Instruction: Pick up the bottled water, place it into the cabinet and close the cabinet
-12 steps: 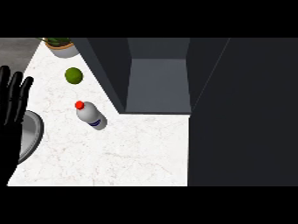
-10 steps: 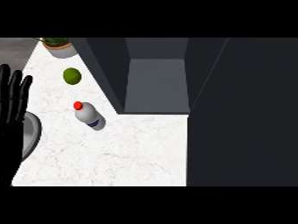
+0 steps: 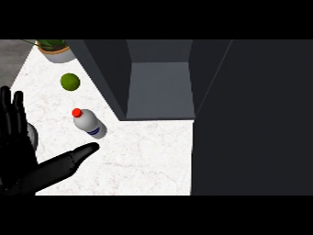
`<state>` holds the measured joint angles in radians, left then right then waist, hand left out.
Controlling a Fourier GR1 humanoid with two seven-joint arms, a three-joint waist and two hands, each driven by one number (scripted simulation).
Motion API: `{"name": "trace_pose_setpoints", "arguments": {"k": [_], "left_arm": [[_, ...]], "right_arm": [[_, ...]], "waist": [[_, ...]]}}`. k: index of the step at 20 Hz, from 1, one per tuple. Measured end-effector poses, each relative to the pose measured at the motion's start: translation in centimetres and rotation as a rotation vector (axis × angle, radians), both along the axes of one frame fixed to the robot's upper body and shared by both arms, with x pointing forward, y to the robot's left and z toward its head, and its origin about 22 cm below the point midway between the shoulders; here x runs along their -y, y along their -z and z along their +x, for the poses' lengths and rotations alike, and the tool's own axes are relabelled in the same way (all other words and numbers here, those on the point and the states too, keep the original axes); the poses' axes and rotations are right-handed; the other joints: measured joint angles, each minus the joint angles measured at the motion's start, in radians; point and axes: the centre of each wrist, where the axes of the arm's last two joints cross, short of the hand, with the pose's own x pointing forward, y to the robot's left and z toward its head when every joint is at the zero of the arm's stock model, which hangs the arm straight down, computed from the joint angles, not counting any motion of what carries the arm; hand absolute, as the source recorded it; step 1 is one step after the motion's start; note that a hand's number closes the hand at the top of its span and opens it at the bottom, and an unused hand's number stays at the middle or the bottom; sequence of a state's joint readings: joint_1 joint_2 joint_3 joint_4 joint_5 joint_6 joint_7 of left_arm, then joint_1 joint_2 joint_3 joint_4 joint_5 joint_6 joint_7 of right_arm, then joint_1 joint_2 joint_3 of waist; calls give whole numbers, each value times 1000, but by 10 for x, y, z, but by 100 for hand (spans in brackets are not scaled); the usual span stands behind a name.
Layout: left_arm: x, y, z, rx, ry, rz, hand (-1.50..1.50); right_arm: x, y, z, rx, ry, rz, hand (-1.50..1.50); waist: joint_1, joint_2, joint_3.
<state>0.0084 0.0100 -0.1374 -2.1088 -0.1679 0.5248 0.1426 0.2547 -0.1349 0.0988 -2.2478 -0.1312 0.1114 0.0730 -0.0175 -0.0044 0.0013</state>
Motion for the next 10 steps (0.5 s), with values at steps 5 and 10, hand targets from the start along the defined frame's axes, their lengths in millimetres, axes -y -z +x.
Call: {"name": "trace_pose_setpoints", "arguments": {"k": [5,10], "left_arm": [[34,-2,-16,-20,-43,-71,-150],[59,-7,-32,-21,-54,-99,-150]], "right_arm": [[9,-15,-34,-17,-39,20,-150],[14,-8,-49,-53,-34,14,-150]], "waist": [[2,-1,0],[5,0,0]]}}
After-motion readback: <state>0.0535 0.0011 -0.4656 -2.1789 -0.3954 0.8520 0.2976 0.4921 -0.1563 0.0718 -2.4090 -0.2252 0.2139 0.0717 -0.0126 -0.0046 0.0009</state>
